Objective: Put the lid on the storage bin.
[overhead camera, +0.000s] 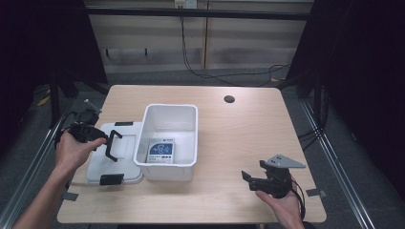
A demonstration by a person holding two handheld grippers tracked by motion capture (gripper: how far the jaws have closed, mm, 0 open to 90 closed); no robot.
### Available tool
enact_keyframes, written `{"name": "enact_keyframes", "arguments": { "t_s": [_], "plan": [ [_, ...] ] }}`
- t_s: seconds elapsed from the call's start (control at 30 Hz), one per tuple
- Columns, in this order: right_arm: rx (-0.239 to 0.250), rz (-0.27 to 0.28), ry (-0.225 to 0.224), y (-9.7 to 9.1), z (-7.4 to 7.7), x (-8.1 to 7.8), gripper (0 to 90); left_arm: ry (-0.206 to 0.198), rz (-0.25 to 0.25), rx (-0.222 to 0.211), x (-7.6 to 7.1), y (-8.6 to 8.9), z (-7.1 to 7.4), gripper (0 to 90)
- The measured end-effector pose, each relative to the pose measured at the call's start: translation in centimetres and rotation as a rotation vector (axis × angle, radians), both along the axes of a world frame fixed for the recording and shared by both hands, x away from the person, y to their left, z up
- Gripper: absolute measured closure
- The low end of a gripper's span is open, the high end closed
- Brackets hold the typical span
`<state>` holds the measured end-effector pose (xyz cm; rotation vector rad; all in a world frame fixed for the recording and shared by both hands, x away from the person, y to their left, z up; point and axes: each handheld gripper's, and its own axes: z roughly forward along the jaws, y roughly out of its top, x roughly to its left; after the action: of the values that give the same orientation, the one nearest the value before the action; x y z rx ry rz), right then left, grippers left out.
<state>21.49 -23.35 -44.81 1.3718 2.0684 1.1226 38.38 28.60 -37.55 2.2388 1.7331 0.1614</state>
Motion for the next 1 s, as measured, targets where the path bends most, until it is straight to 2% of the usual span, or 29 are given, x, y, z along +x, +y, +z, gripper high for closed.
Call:
{"name": "enact_keyframes", "arguments": {
  "t_s": [0.07,0.17,0.33,0.43,0.5,0.53,0.67,0.7,0.77,0.83,0.93,1.0],
  "plan": [
    [0.001,0.002,0.001,0.0,0.0,0.0,20.9,0.018,0.011,-0.011,0.4,-0.2,0.1,63.7],
    [0.000,0.003,0.011,0.0,-0.1,0.1,20.9,0.052,0.016,0.004,1.0,-0.4,0.1,65.1],
    [0.000,0.002,0.011,0.0,-0.1,0.1,20.9,0.067,0.025,0.016,1.8,-0.4,-0.2,60.3],
    [0.000,0.003,0.015,0.1,-0.1,0.1,20.9,0.072,0.031,0.006,2.0,-0.4,-0.4,59.6],
    [-0.001,0.005,0.016,0.1,-0.1,0.1,20.9,0.091,0.031,0.020,2.5,-0.5,-0.8,59.6],
    [-0.002,0.007,0.017,0.1,-0.2,0.1,20.9,0.086,0.037,0.025,2.6,-0.5,-1.0,59.6],
    [-0.002,0.009,0.019,0.1,-0.2,0.1,20.9,0.119,0.057,0.018,3.2,-0.5,-1.7,58.5],
    [-0.001,0.011,0.021,0.1,-0.2,0.1,20.9,0.143,0.053,0.011,3.4,-0.4,-1.8,57.3],
    [-0.003,0.009,0.024,0.1,-0.2,0.1,20.9,0.138,0.060,0.012,3.5,-0.4,-2.0,58.1],
    [-0.007,0.011,0.029,0.1,-0.3,0.2,20.9,0.160,0.072,-0.025,3.8,-0.1,-2.4,55.9],
    [-0.008,0.013,0.030,0.2,-0.3,0.2,20.9,0.164,0.077,-0.018,3.9,0.0,-2.5,60.6],
    [-0.005,0.011,0.032,0.2,-0.3,0.2,20.9,0.176,0.100,-0.009,4.1,0.0,-2.8,61.4]
  ]
}}
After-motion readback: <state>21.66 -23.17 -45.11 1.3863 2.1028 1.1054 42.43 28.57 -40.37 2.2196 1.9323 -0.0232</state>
